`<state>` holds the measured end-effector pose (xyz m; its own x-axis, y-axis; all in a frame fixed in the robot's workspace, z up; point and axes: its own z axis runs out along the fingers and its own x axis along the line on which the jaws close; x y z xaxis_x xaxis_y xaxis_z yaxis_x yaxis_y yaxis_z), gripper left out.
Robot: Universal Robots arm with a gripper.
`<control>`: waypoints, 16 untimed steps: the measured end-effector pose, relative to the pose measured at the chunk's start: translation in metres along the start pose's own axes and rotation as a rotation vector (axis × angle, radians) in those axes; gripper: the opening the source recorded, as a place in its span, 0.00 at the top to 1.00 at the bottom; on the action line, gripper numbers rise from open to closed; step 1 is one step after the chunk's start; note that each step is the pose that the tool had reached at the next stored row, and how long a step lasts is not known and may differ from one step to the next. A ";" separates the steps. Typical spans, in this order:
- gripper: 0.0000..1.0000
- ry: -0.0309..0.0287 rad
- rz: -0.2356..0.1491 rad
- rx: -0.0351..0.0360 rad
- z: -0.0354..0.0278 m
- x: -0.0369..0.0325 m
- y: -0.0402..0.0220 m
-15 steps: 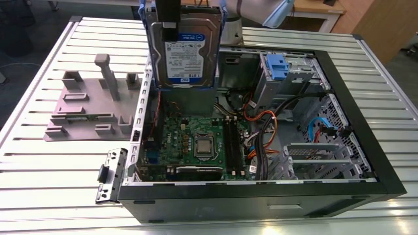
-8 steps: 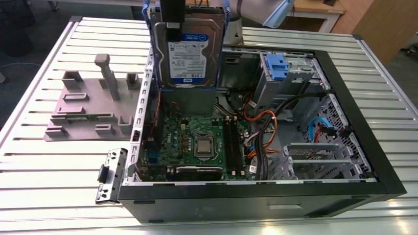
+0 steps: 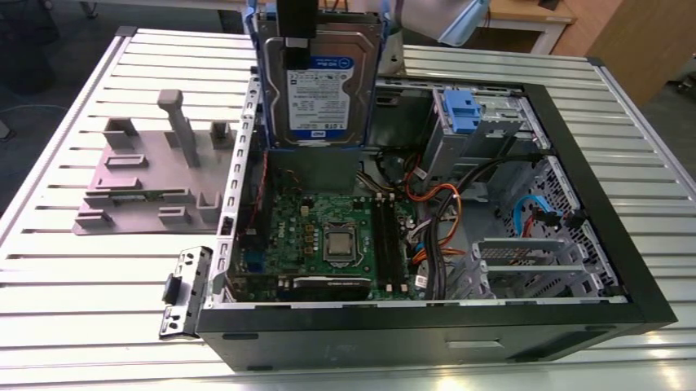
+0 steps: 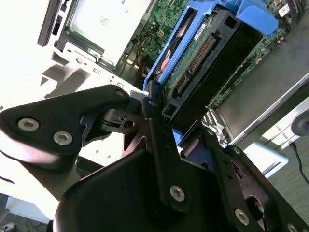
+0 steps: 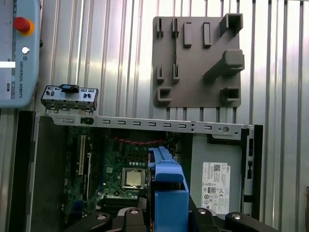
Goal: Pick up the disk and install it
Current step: 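Pick up the disk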
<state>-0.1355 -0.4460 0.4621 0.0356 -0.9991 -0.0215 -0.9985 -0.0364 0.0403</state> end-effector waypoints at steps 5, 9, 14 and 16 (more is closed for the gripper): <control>0.64 0.0000 0.000 -0.0001 -0.0002 0.0002 -0.0046; 0.64 0.0001 0.000 -0.0001 -0.0004 0.0003 -0.0082; 0.64 0.0000 0.000 0.0000 -0.0005 0.0005 -0.0129; 0.64 0.0001 0.000 -0.0001 -0.0006 0.0005 -0.0147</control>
<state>-0.1208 -0.4460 0.4621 0.0356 -0.9991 -0.0214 -0.9985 -0.0365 0.0403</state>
